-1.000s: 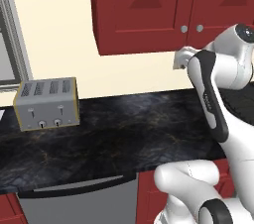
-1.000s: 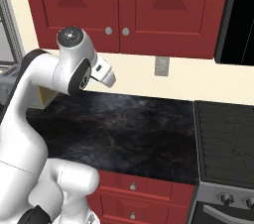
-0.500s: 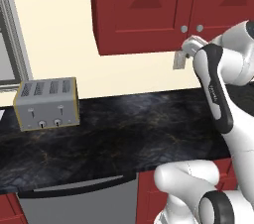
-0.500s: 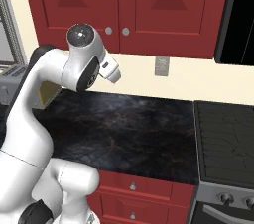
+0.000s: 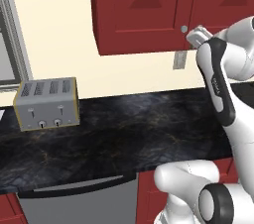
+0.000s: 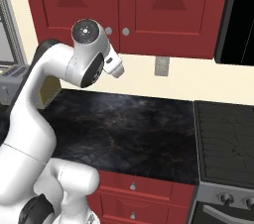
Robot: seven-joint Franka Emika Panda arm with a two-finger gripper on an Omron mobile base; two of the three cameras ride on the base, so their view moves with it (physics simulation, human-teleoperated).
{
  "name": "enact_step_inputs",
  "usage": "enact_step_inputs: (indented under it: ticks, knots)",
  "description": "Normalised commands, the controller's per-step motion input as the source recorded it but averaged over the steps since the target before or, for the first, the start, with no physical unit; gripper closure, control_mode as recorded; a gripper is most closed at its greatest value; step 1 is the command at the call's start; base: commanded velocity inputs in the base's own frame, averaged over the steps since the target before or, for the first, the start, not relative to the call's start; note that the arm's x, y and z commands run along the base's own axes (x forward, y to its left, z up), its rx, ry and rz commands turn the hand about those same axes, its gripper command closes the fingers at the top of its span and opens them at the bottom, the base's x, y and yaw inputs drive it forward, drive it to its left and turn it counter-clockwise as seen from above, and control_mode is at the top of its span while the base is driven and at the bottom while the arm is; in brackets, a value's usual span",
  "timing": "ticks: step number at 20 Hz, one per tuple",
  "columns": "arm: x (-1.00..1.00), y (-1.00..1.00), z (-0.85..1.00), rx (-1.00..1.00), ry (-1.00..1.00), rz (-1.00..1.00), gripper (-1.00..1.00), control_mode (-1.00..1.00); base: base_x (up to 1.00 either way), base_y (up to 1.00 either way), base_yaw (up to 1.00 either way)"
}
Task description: Move the bowls from the cabinet to the plates on the dining table.
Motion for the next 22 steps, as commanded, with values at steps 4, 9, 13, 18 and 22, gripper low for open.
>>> enact_step_inputs:
  ticks: [4,9,13,18,22]
  knots:
    - [0.11,-0.23,0.19,0.00,-0.05,-0.05,-1.00,-1.00,0.00,0.00,0.00]
    - [0.21,-0.18,0.13,0.00,-0.03,-0.03,-1.00,-1.00,0.00,0.00,0.00]
    - [0.23,-0.12,0.11,0.00,-0.01,-0.02,-1.00,-1.00,0.00,0.00,0.00]
    - [0.20,-0.11,0.13,0.00,-0.04,-0.01,-1.00,-1.00,0.00,0.00,0.00]
    - [0.17,-0.10,0.16,0.00,-0.07,-0.01,-1.00,-1.00,0.00,0.00,0.00]
